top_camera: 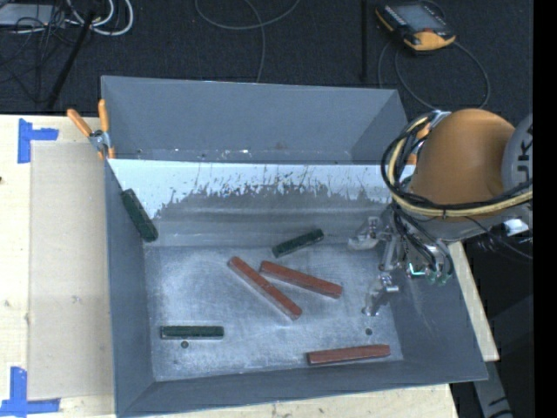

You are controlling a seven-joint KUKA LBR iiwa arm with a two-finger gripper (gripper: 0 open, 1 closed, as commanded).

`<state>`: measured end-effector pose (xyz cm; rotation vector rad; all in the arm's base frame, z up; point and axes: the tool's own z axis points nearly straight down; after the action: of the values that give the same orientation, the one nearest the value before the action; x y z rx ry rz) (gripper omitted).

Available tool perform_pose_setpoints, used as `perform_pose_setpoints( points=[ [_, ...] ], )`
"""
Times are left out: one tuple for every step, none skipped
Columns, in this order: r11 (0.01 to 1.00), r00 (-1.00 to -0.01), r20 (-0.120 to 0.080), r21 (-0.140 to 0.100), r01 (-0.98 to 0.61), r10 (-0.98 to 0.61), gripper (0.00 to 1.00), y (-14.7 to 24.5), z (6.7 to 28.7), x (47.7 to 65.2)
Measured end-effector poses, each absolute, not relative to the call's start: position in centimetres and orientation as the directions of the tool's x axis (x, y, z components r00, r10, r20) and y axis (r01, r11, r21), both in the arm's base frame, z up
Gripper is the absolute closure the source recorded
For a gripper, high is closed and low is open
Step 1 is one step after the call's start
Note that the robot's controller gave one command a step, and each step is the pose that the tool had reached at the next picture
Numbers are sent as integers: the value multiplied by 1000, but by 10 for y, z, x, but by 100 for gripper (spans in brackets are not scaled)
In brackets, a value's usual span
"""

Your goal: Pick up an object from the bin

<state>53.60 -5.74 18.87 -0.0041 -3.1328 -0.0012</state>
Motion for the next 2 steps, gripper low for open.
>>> perform_pose_setpoints(
  points=[
    [1000,-1000,1,0,1,1,0,-57,193,538],
    [999,-999,-20,0,48,48,100,-59,80,556]
  ],
)
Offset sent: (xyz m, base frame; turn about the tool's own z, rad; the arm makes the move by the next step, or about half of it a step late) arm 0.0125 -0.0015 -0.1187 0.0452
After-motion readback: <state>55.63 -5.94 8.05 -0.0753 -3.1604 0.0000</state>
